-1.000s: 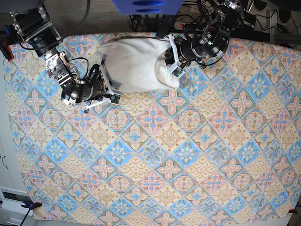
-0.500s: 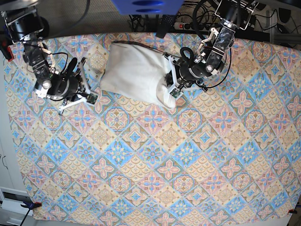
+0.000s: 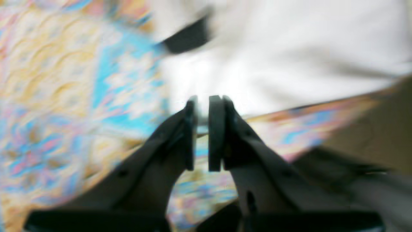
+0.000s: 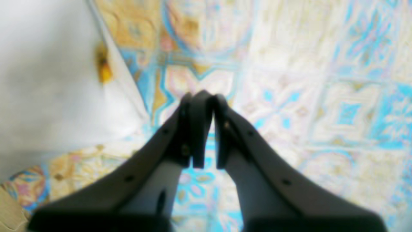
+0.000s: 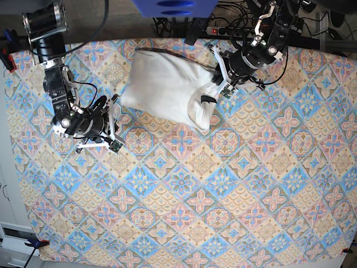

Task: Fold the T-shirt properly
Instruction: 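Grasp the bundle's edges with both grippers and fold it over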

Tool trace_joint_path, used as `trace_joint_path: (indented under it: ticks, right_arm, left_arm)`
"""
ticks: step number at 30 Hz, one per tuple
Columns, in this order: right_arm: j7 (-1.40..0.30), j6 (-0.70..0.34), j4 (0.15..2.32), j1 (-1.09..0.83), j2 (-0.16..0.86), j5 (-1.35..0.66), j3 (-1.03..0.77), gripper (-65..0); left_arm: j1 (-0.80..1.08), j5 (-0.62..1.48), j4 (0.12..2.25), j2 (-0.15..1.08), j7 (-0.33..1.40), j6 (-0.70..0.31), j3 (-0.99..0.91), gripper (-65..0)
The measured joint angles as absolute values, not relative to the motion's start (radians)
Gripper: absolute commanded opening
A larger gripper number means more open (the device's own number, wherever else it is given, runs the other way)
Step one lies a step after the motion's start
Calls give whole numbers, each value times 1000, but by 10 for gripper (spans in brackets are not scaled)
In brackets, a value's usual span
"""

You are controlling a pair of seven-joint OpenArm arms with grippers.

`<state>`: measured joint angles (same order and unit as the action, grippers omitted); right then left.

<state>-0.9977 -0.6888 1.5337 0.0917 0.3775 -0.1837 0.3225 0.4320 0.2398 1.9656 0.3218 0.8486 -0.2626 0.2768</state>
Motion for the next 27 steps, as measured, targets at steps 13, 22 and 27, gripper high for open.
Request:
trace_joint_path:
  ticks: [13,22,27]
  right_arm:
    - [-905,-695,1286,195,296,-191,472,-607]
    - [-839,-691,1271,145,350,-221,546,-608]
    - [-842,-687,1352,79,403,-221,549,-608]
  left_arm:
    - [347,289,1731,80,844,-260,369,-601]
    - [295,189,1629,122,833,-263,393,-601]
    - [265,159,1628,167,834,-274,398,-601]
